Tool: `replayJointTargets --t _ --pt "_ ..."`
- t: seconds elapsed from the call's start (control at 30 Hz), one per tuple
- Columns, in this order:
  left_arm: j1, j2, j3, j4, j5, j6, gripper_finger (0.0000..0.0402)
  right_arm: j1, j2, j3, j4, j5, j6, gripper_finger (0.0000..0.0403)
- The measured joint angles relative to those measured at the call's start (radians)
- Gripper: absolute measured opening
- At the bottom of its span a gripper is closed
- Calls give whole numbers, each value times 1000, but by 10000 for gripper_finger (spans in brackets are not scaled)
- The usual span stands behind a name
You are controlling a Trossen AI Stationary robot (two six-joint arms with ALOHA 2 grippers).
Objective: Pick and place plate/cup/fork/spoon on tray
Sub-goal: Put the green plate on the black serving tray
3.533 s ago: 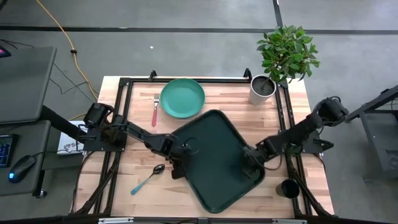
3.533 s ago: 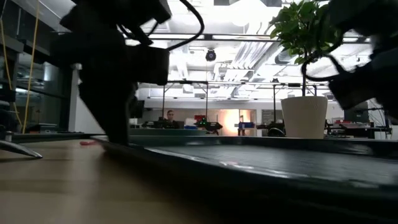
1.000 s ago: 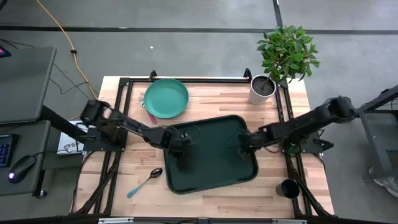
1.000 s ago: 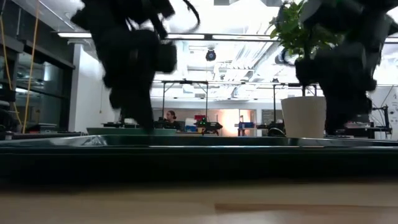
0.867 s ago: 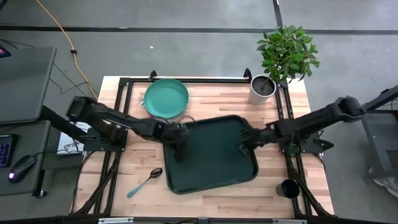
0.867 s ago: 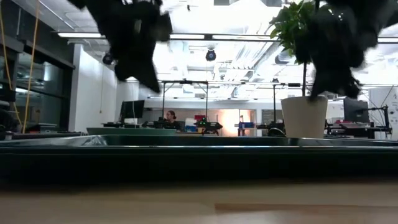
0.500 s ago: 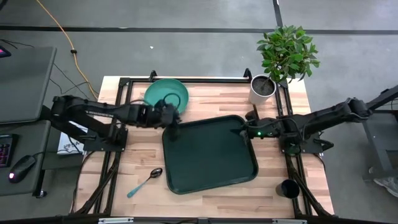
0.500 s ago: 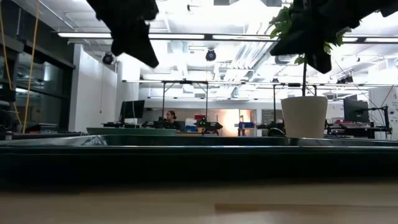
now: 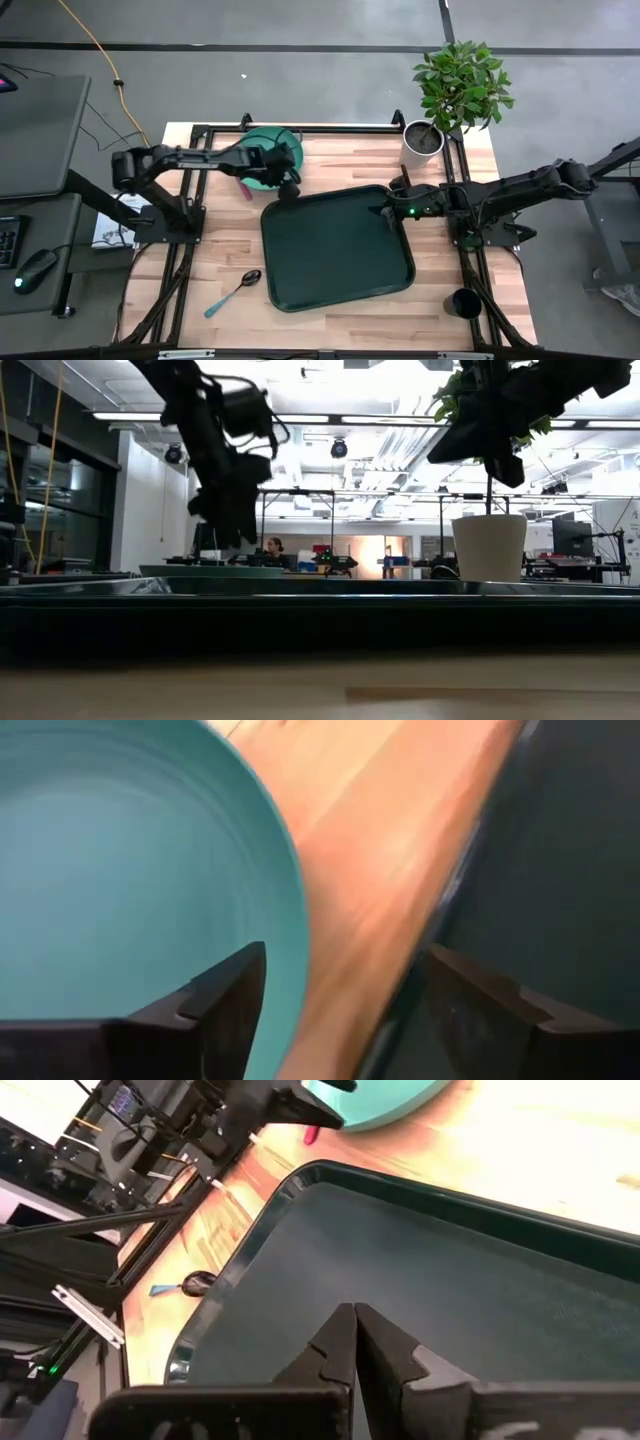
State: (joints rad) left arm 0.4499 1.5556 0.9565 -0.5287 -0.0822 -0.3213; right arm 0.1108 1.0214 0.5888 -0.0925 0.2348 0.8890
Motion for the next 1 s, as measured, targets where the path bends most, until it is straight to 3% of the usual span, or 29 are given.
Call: replayJointTargets --t 0.37,0.5,0.7,1.0 --pt "8 151 0 2 -119 7 235 0 0 0 1 1 0 0" --pt "8 157 0 0 -154 16 179 0 0 0 1 1 10 0" --pt "9 157 0 -14 -165 64 24 1 0 0 9 1 9 0" --pt "-9 46 35 -120 -169 122 3 1 0 0 63 1 -36 0"
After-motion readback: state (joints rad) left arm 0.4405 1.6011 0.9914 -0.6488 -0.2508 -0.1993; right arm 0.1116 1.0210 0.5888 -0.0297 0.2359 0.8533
